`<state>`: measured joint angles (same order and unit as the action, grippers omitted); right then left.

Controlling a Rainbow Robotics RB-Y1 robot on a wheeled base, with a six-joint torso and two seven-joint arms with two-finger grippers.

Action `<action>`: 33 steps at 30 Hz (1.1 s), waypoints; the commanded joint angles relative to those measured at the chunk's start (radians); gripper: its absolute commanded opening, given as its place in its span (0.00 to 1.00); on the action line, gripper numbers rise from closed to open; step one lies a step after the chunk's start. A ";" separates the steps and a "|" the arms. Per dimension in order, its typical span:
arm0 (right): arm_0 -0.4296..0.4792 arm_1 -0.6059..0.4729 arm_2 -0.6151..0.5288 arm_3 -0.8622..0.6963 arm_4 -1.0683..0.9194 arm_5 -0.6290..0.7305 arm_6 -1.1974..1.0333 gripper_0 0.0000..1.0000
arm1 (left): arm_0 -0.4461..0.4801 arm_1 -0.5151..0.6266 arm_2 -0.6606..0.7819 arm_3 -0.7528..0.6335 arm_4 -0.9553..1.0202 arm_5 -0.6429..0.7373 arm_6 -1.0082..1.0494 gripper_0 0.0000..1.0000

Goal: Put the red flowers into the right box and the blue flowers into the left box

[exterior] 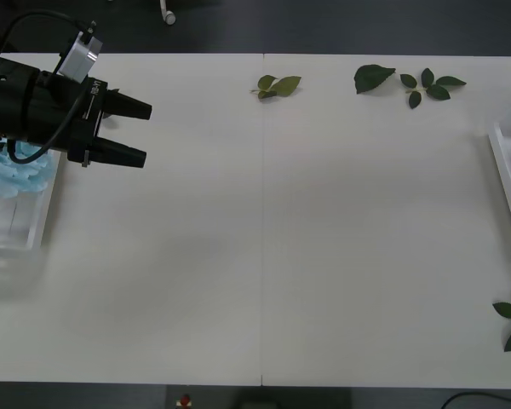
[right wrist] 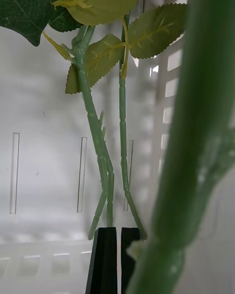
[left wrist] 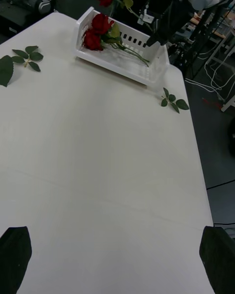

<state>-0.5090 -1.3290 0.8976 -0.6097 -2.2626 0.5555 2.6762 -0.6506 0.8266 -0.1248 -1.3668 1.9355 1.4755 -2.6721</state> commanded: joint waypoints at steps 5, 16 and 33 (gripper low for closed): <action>0.006 0.008 -0.009 0.028 0.086 -0.009 0.029 0.08 | -0.029 0.042 0.020 -0.021 0.000 0.003 -0.033 1.00; 0.006 0.004 -0.029 0.037 0.103 0.055 0.029 0.86 | -0.029 0.042 0.020 -0.021 0.000 0.003 -0.033 1.00; -0.054 -0.073 -0.154 -0.213 -0.117 0.488 0.029 0.94 | -0.029 0.042 0.020 -0.021 0.000 0.003 -0.033 1.00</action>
<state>-0.5437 -1.3581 0.7512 -0.7745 -2.3287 1.0290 2.6762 -0.6506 0.8267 -0.1248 -1.3670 1.9354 1.4755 -2.6721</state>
